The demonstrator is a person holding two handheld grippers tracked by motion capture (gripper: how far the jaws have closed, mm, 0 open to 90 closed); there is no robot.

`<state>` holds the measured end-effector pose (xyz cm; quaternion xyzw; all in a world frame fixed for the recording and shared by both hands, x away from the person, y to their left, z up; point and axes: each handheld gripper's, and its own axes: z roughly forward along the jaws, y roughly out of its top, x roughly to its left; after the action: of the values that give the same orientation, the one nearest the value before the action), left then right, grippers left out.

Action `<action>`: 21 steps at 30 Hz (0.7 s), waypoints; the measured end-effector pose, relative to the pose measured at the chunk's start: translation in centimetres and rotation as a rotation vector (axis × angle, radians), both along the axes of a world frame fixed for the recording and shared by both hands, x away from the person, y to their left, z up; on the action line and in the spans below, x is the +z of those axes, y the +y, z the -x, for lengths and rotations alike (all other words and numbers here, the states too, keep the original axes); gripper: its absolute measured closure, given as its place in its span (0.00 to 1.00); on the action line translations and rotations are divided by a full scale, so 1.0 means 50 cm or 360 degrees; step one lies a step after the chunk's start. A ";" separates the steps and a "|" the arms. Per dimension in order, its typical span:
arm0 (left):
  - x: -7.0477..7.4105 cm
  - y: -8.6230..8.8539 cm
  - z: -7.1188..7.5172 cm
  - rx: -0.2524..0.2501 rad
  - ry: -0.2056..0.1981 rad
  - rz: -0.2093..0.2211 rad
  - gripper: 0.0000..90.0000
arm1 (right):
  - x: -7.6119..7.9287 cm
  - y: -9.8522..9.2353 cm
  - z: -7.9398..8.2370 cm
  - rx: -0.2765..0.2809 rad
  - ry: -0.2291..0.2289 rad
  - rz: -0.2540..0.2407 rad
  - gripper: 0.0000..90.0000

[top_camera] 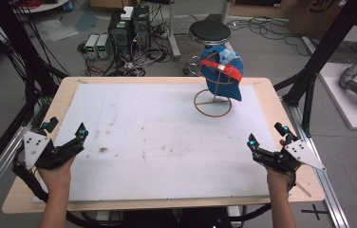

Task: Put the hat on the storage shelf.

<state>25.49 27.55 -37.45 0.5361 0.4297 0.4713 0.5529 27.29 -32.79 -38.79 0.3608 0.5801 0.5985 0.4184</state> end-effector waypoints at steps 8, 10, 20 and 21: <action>-0.036 0.010 0.020 0.0059 0.0027 0.0030 0.17 | -0.010 -0.017 -0.002 -0.0049 0.0019 -0.0024 0.05; -0.038 0.010 0.022 0.0063 0.0027 0.0053 0.17 | -0.014 -0.017 -0.004 -0.0047 0.0021 -0.0022 0.05; -0.040 0.007 0.021 0.0066 -0.0006 0.0063 0.17 | -0.017 -0.018 -0.006 -0.0048 0.0030 -0.0030 0.05; -0.040 0.007 0.021 0.0065 -0.0004 0.0071 0.17 | -0.017 -0.018 -0.006 -0.0049 0.0029 -0.0024 0.05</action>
<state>24.43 27.92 -39.43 0.5141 0.4502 0.4735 0.5558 27.58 -33.69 -39.64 0.3783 0.5738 0.5929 0.4197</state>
